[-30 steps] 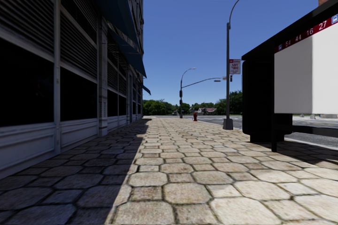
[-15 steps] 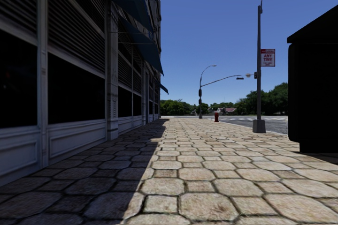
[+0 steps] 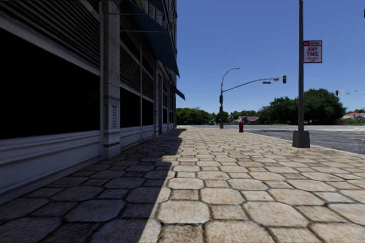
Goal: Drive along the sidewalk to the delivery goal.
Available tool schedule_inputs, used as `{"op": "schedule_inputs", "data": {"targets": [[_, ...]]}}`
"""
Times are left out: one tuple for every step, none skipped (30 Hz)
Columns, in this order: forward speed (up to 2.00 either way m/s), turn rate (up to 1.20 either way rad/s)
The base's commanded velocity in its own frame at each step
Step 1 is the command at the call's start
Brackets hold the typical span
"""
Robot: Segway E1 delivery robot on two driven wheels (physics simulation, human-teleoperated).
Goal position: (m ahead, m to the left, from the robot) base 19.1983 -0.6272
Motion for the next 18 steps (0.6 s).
{"op": "schedule_inputs", "data": {"targets": [[2.00, 0.00], [2.00, 0.00], [2.00, 0.00], [2.00, 0.00], [2.00, 0.00], [2.00, 0.00], [2.00, 0.00], [2.00, 0.00], [2.00, 0.00], [2.00, 0.00], [2.00, 0.00], [2.00, 0.00], [2.00, 0.00], [2.00, 0.00], [2.00, 0.00], [2.00, 0.00], [2.00, 0.00], [2.00, 0.00]]}}
